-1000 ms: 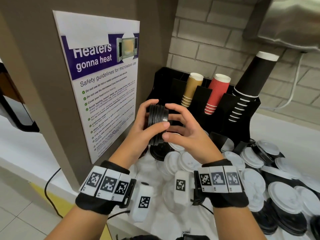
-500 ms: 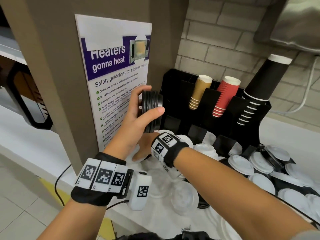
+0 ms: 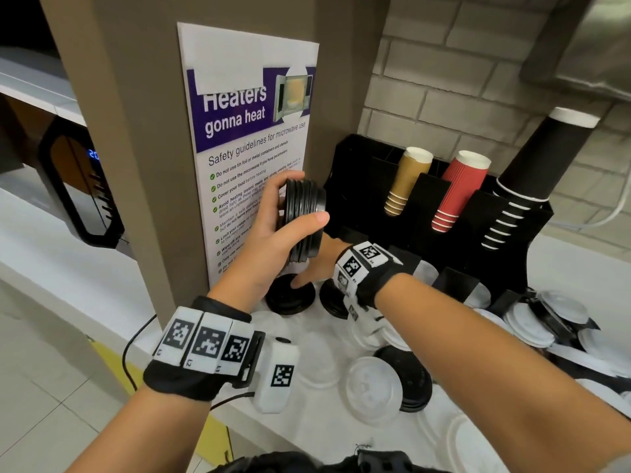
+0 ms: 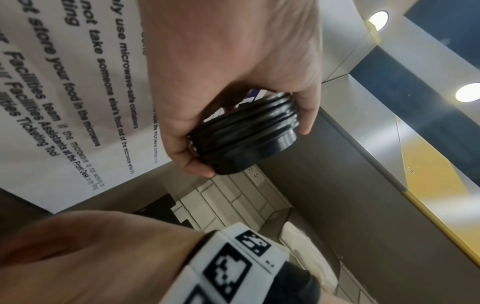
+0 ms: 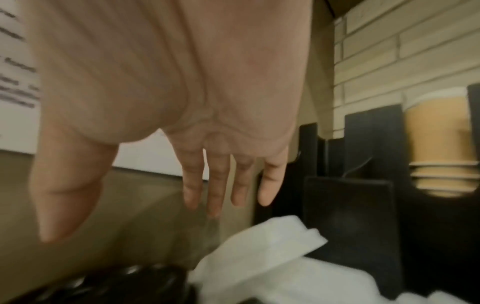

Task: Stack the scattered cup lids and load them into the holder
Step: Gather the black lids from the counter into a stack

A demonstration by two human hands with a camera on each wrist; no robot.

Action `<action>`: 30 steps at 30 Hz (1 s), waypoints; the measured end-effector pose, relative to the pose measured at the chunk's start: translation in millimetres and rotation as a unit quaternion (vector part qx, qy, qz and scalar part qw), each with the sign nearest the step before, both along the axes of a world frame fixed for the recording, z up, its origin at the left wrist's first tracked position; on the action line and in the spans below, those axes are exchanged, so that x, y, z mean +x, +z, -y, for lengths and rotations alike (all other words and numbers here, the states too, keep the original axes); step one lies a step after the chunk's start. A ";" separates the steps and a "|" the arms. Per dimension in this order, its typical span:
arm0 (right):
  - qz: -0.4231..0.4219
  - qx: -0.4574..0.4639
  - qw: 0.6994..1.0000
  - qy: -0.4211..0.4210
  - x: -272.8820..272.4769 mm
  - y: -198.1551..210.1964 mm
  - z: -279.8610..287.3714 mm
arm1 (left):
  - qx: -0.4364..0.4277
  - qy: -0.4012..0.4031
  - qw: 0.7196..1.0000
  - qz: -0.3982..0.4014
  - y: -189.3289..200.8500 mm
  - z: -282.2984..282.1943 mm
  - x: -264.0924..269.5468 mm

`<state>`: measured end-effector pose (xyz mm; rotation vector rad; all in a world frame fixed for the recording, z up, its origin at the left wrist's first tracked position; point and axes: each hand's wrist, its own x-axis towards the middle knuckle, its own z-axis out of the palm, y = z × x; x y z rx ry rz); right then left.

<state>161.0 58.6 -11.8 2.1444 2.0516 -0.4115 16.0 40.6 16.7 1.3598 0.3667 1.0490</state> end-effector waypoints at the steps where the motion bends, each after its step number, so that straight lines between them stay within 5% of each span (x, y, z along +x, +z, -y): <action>1: 0.006 -0.015 1.000 0.018 -5.7 -5.5 -1.0 | -0.002 0.001 1.000 0.000 0.2 -0.2 -0.3; 4: 0.089 -0.075 0.992 0.049 -15.7 -20.0 -8.1 | -0.016 0.006 1.000 -0.002 -1.0 -1.8 -1.4; 9: 0.086 -0.065 0.991 0.073 -14.5 -24.5 -11.0 | -0.009 0.012 1.000 0.010 -3.9 -2.9 -4.6; 17: -0.162 0.034 0.986 -0.009 32.8 22.6 8.4 | 0.020 -0.009 1.000 0.009 -0.4 4.6 5.5; 20: -0.337 0.120 0.930 -0.088 61.1 37.8 40.1 | 0.022 -0.004 1.000 0.014 -2.6 6.9 12.3; 23: -0.540 0.232 0.799 -0.128 62.9 40.8 82.8 | 0.015 -0.002 1.000 0.017 -7.1 8.3 19.1; 25: -0.606 0.263 0.741 -0.116 53.6 36.8 106.0 | 0.017 -0.001 1.000 0.019 -9.2 10.0 23.7; 30: -0.637 0.295 0.704 -0.108 31.8 29.2 133.2 | 0.034 -0.016 0.999 0.025 -12.8 18.3 35.4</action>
